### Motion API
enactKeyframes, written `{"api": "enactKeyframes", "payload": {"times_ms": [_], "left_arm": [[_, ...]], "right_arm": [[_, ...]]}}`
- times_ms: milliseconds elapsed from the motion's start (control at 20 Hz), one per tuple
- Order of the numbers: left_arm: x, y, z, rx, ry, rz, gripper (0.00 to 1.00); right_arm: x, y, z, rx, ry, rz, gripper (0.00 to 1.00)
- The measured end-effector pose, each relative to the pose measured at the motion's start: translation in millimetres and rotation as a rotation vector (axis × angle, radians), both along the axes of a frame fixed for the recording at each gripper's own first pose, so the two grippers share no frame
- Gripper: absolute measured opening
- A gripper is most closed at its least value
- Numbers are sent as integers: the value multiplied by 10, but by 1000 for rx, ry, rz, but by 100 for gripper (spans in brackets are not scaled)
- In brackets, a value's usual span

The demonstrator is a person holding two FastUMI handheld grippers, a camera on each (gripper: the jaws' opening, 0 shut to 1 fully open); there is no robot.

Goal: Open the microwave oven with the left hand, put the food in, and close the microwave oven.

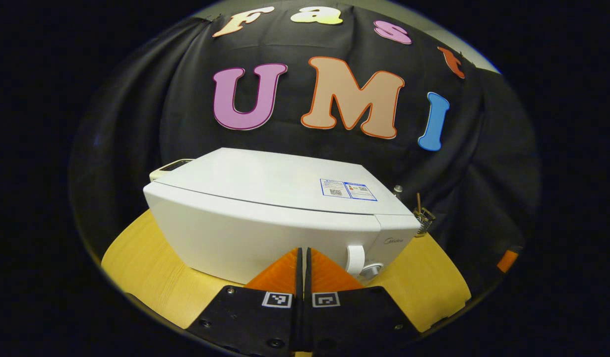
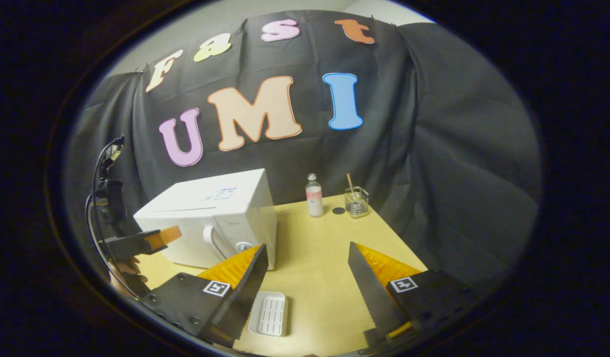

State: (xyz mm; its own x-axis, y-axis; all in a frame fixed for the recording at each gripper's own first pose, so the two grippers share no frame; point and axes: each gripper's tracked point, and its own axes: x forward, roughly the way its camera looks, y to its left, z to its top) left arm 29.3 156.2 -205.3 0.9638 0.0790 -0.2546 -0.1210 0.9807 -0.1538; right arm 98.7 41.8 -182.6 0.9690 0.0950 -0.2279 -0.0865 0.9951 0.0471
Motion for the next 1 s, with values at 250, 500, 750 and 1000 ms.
{"api": "enactKeyframes", "payload": {"times_ms": [250,500,750,1000], "left_arm": [[-435,158,203,57,-10,43,3],[-760,291,538,114,-58,89,11],[-985,354,742,178,-89,124,51],[-1030,215,878,140,-134,114,95]], "right_arm": [[25,74,129,-8,-24,52,93],[64,59,356,-14,-55,81,92],[40,70,622,13,-85,105,92],[6,6,876,1,-135,111,100]]}}
